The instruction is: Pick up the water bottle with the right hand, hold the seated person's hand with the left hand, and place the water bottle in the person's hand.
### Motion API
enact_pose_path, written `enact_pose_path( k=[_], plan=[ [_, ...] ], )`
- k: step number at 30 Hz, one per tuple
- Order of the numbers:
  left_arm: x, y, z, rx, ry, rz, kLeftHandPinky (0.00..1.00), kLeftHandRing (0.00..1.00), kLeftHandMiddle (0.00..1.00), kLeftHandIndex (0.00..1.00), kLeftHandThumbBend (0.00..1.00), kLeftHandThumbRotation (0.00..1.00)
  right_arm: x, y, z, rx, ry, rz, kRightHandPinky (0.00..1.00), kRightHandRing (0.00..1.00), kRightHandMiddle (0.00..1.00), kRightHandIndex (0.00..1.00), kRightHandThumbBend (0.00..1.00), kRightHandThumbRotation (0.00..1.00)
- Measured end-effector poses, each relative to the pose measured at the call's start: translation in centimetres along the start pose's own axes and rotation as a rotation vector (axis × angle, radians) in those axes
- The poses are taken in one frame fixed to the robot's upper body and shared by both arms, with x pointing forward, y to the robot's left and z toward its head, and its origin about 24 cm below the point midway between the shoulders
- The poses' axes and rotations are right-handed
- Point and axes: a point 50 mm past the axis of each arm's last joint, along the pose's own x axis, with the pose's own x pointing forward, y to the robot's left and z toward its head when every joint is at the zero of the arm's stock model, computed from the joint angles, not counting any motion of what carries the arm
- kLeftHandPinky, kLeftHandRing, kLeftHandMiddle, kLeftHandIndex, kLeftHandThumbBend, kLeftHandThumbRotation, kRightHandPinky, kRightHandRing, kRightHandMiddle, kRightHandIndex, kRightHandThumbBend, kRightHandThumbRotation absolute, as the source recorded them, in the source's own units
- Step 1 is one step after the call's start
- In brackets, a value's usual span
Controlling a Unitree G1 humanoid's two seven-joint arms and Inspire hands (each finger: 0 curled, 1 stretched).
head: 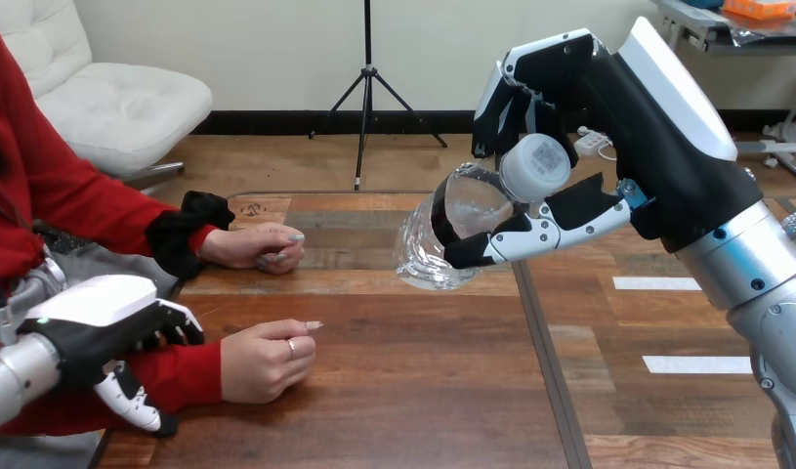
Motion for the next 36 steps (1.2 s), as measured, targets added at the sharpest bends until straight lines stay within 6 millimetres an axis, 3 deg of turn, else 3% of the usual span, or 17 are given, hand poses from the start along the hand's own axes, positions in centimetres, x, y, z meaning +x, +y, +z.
enact_pose_path(
  k=[14,36],
  plan=[
    [-0.01,-0.14,0.38,0.003,-0.012,0.029,0.56,0.6,0.64,0.66,1.0,0.01,-0.02,0.08,-0.12,-0.001,-0.003,0.001,0.06,0.11,0.16,0.22,1.0,0.0],
    [0.55,-0.19,0.8,-0.016,0.006,0.075,0.44,0.49,0.54,0.57,0.97,0.0,-0.04,0.24,-0.52,0.011,0.012,0.001,0.07,0.11,0.17,0.22,1.0,0.0]
  ],
)
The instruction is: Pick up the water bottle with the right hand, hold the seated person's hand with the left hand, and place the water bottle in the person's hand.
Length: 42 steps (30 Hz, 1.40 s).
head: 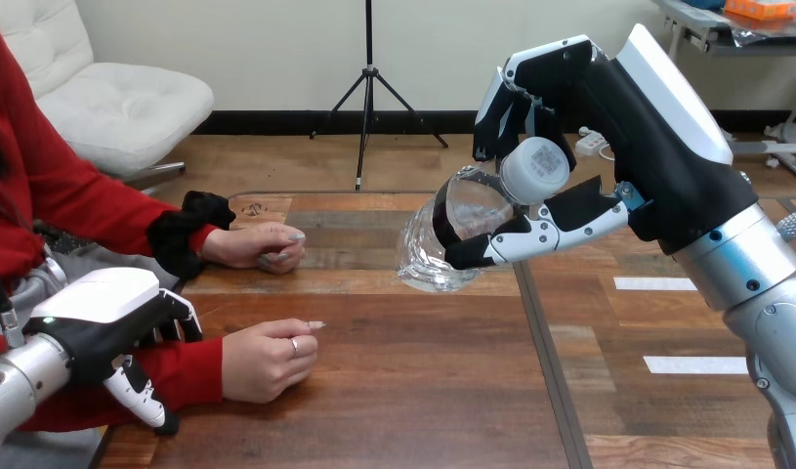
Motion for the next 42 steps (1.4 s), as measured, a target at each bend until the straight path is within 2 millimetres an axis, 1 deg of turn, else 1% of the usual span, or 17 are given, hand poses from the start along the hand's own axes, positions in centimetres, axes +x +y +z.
enact_pose_path(
  k=[8,12,29,35,41,42],
  plan=[
    [0.2,-0.1,0.0,-0.009,0.014,0.014,0.43,0.48,0.54,0.56,0.97,0.0,0.0,0.0,0.0,0.0,-0.002,0.0,0.06,0.11,0.17,0.22,1.0,0.0],
    [0.3,-0.2,0.1,-0.017,0.019,0.032,0.42,0.47,0.53,0.54,0.98,0.0,0.0,0.0,0.0,0.0,-0.001,0.0,0.06,0.11,0.17,0.22,1.0,0.0],
    [1.1,-0.9,1.2,-0.066,0.013,0.114,0.38,0.43,0.49,0.5,1.0,0.0,0.1,0.1,-0.1,0.016,0.01,-0.006,0.06,0.11,0.17,0.21,1.0,0.0],
    [1.3,-1.1,1.4,-0.072,0.012,0.12,0.4,0.45,0.52,0.53,0.99,0.0,0.1,0.2,-0.1,0.019,0.009,-0.007,0.06,0.11,0.16,0.21,1.0,0.0],
    [1.4,-1.0,1.5,-0.067,0.02,0.119,0.45,0.51,0.56,0.58,0.98,0.0,0.1,0.3,-0.1,0.03,0.013,-0.013,0.07,0.11,0.17,0.21,1.0,0.0],
    [1.5,-1.0,1.5,-0.067,0.023,0.118,0.47,0.53,0.58,0.6,0.98,0.0,0.1,0.3,-0.1,0.033,0.013,-0.014,0.07,0.11,0.17,0.21,1.0,0.0]
  ],
)
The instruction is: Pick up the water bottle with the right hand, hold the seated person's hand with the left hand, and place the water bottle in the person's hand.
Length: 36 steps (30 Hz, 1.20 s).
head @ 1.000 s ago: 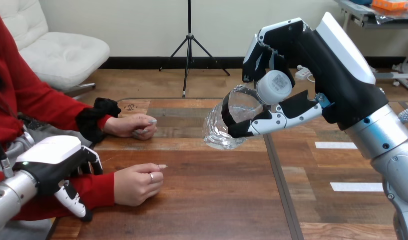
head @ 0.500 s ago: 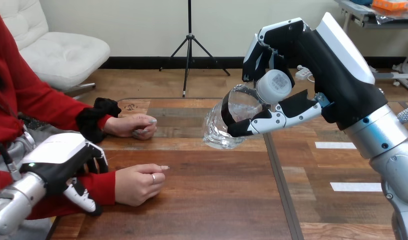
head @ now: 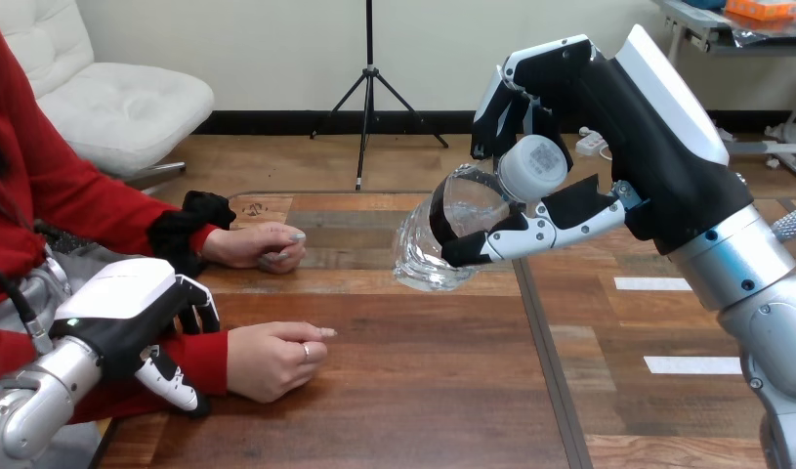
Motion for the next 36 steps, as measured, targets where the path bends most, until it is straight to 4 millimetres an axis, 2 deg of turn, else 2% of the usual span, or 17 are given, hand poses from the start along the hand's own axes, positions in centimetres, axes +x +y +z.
enact_pose_path(
  k=[10,17,25,36],
  plan=[
    [0.24,0.22,0.21,0.008,0.014,-0.024,0.54,0.6,0.65,0.68,0.99,0.0,0.03,0.09,0.0,0.007,-0.001,-0.002,0.07,0.11,0.17,0.21,1.0,0.0],
    [0.31,0.28,0.36,0.013,0.01,-0.027,0.56,0.62,0.67,0.69,1.0,0.04,0.03,0.11,0.0,0.008,-0.001,-0.002,0.07,0.11,0.16,0.21,1.0,0.0],
    [0.32,0.24,0.36,0.019,0.011,-0.031,0.57,0.63,0.67,0.69,0.99,0.01,0.03,0.11,0.0,0.008,-0.001,-0.002,0.07,0.11,0.16,0.21,1.0,0.0],
    [0.34,0.23,0.3,0.028,0.02,-0.034,0.55,0.61,0.65,0.69,0.91,0.0,0.04,0.11,0.0,0.007,0.0,-0.002,0.07,0.11,0.17,0.21,1.0,0.0]
  ],
)
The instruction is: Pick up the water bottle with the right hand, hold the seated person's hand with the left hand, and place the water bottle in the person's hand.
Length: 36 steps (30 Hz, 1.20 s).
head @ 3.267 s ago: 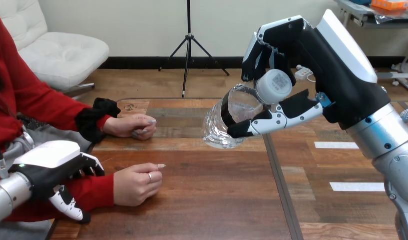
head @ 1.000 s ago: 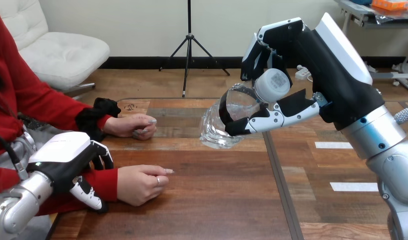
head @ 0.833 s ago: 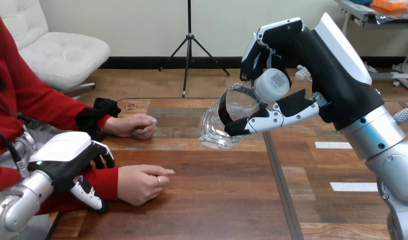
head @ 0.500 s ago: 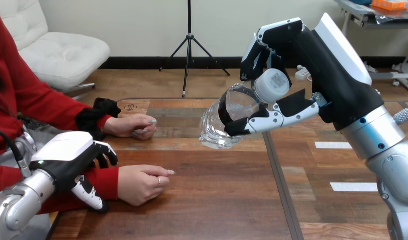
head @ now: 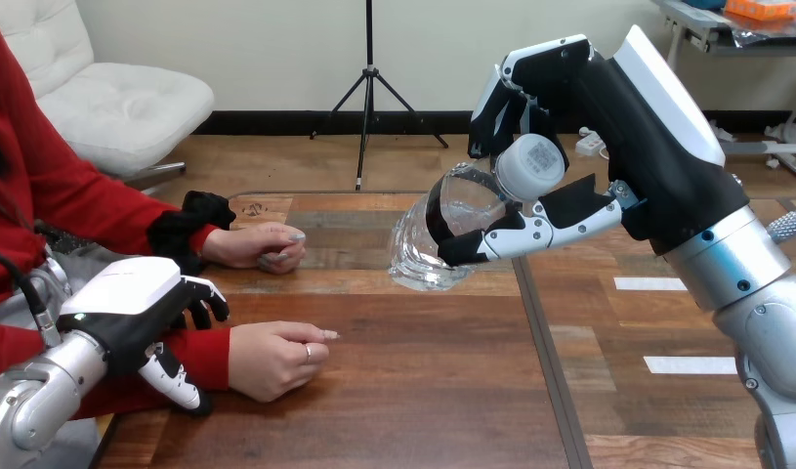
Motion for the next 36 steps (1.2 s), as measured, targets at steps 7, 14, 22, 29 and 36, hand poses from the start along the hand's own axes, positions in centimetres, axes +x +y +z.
enact_pose_path(
  k=[7,14,22,29,36],
  plan=[
    [0.03,-0.04,-0.04,0.003,0.008,-0.003,0.54,0.59,0.64,0.68,0.85,0.0,0.0,0.0,-0.01,-0.005,0.002,0.0,0.07,0.11,0.17,0.21,1.0,0.0],
    [0.15,-0.15,0.07,0.012,0.014,-0.003,0.51,0.56,0.61,0.65,0.89,0.05,0.0,0.01,-0.01,-0.006,0.002,-0.001,0.07,0.11,0.17,0.21,1.0,0.0],
    [0.36,-0.3,0.41,0.003,0.009,0.023,0.45,0.5,0.55,0.58,0.91,0.01,0.01,0.04,0.0,-0.004,0.002,-0.002,0.07,0.11,0.17,0.21,1.0,0.0],
    [0.49,-0.62,0.63,-0.011,0.004,0.05,0.39,0.44,0.5,0.53,0.91,0.0,0.03,0.09,-0.02,0.0,0.004,-0.003,0.07,0.11,0.17,0.21,1.0,0.0],
    [0.6,-0.88,0.83,-0.02,0.002,0.062,0.37,0.42,0.48,0.51,0.86,0.0,0.06,0.17,0.0,0.007,0.003,-0.007,0.07,0.12,0.17,0.22,1.0,0.0]
  ],
)
